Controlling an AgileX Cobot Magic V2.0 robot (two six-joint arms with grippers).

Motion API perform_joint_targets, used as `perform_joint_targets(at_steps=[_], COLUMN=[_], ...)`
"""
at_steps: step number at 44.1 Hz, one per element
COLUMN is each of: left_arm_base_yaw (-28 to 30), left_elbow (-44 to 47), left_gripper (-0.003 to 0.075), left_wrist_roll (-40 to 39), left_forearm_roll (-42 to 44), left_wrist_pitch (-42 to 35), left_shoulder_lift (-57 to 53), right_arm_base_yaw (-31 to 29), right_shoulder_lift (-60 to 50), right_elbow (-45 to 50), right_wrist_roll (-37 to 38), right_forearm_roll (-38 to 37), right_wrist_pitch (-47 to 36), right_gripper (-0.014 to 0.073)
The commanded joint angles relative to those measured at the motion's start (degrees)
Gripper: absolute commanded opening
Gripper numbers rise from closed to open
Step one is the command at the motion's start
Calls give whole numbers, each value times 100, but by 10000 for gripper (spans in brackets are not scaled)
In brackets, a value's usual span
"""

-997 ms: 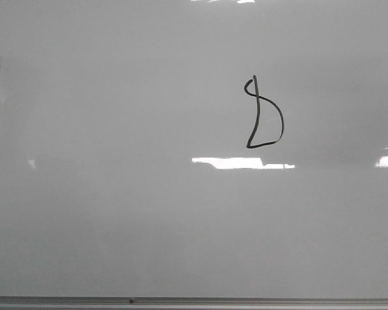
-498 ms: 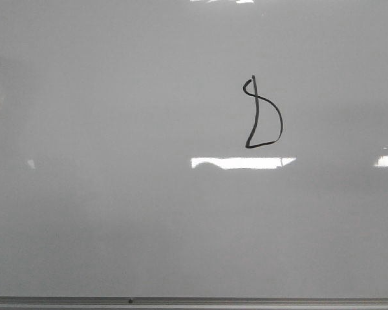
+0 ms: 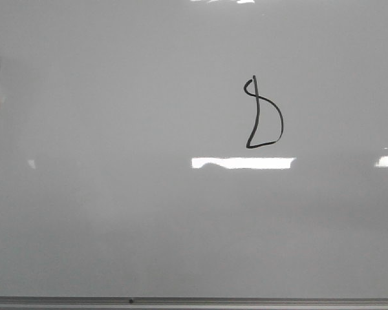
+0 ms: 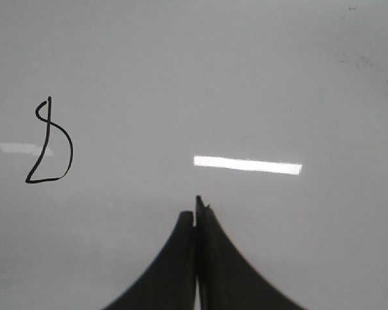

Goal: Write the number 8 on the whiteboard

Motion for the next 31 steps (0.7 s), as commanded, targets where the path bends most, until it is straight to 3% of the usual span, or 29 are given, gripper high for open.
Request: perform_joint_targets(at_steps=[1,31], left_arm_base_yaw=[-45,-45], left_elbow=[12,12], left_gripper=[-19,-19], left_wrist_roll=[-10,-10], left_forearm_roll=[-38,-38], left_wrist_pitch=[-507,-507], left_shoulder_lift=[-113,-113], right_arm_base_yaw=[-28,-287], right_shoulder_lift=[-103,-109], right_elbow=[-28,-14], right_wrist_roll=[-35,366], right_forearm_roll=[20,-293], right_wrist_pitch=[-524,-664], right_gripper=[-118,-118])
